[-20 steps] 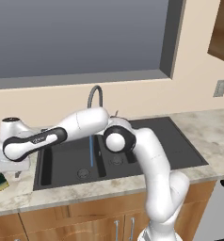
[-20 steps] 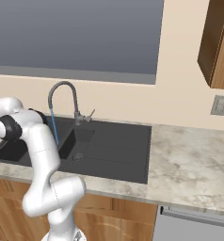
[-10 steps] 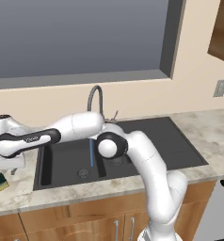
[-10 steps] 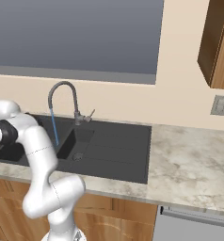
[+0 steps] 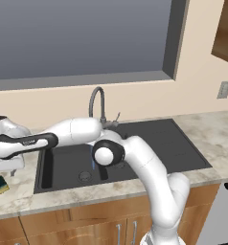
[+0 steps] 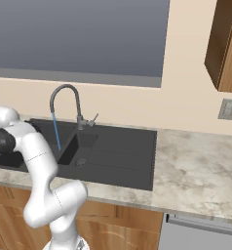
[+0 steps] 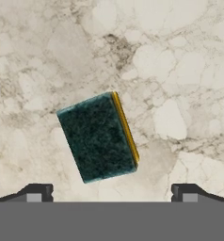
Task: Soak the sponge with water for a few seconds and then drop it inside the sink.
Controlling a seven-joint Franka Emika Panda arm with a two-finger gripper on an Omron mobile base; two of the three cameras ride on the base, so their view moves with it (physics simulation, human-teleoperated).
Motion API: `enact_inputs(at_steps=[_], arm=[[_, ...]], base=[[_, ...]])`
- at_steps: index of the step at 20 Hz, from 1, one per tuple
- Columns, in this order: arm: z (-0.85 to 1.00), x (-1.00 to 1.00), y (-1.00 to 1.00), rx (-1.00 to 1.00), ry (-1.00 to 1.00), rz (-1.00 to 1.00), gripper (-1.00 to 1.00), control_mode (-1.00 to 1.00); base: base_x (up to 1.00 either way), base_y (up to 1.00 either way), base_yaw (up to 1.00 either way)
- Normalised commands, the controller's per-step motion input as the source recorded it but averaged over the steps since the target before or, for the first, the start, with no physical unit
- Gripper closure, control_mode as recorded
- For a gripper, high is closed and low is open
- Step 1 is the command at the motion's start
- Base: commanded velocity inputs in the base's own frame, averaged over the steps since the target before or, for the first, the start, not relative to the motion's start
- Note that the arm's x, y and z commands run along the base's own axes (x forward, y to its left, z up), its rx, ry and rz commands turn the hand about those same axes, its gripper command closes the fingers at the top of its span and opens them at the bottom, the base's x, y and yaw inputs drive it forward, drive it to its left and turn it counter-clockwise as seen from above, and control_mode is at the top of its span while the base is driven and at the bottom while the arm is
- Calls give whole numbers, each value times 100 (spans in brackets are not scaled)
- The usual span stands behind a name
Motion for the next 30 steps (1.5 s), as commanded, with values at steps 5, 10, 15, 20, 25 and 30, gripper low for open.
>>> enact_inputs(at_steps=[5,10,15,20,25,30], arm=[[-17,0,5,0,-8,0,-100,-100],[-18,0,1,0,-13,0,-100,-100],[-24,2,0,0,-16,0,-100,-100],[-20,9,0,0,-9,0,-100,-100],[-8,5,0,0,-3,0,-100,-100],[0,0,0,0,0,0,-100,-100]], base=[[0,0,0],[0,0,0],[0,0,0],[0,0,0],[0,0,0],[0,0,0]])
